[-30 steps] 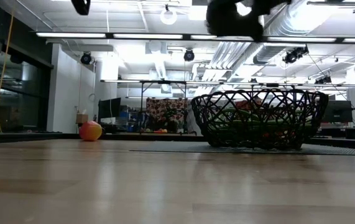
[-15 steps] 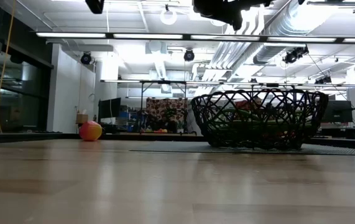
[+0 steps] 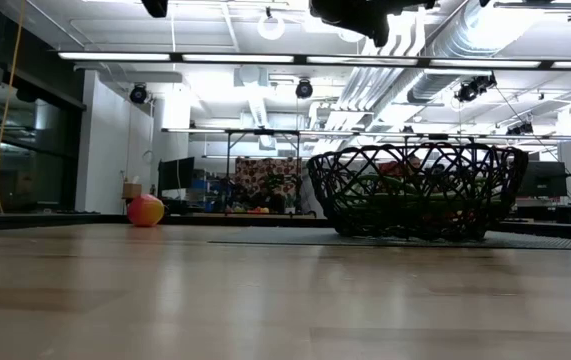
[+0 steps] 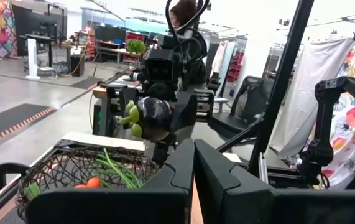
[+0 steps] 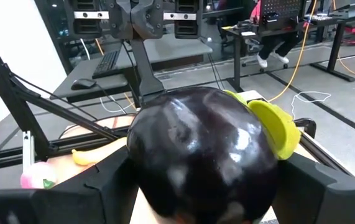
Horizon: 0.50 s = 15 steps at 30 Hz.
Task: Build produce basket
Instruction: Put the mangosteen into the wire basket
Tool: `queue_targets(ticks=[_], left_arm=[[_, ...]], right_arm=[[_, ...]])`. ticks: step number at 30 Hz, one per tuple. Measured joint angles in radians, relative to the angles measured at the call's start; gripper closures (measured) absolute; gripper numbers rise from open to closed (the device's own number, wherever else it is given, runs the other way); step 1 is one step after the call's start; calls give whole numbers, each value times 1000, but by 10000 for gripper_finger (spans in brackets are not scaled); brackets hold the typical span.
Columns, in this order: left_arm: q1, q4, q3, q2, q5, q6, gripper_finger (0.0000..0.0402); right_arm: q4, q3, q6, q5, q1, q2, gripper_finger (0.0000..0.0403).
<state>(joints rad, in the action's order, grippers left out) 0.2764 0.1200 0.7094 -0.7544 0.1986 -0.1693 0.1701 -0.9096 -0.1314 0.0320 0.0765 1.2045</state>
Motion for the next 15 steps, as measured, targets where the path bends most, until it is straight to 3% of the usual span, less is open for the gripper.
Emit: queue_targets(ticks=[5, 10, 15], left_arm=[[0, 7, 0, 0, 0, -10, 401], [0, 8, 0, 0, 0, -10, 401], [0, 7, 0, 0, 0, -10, 401]], right_arm=[[-51, -21, -24, 24, 0, 1, 130], [-485, -198, -160, 191, 50, 16, 130], [-875, -299, -355, 203, 170, 74, 130]])
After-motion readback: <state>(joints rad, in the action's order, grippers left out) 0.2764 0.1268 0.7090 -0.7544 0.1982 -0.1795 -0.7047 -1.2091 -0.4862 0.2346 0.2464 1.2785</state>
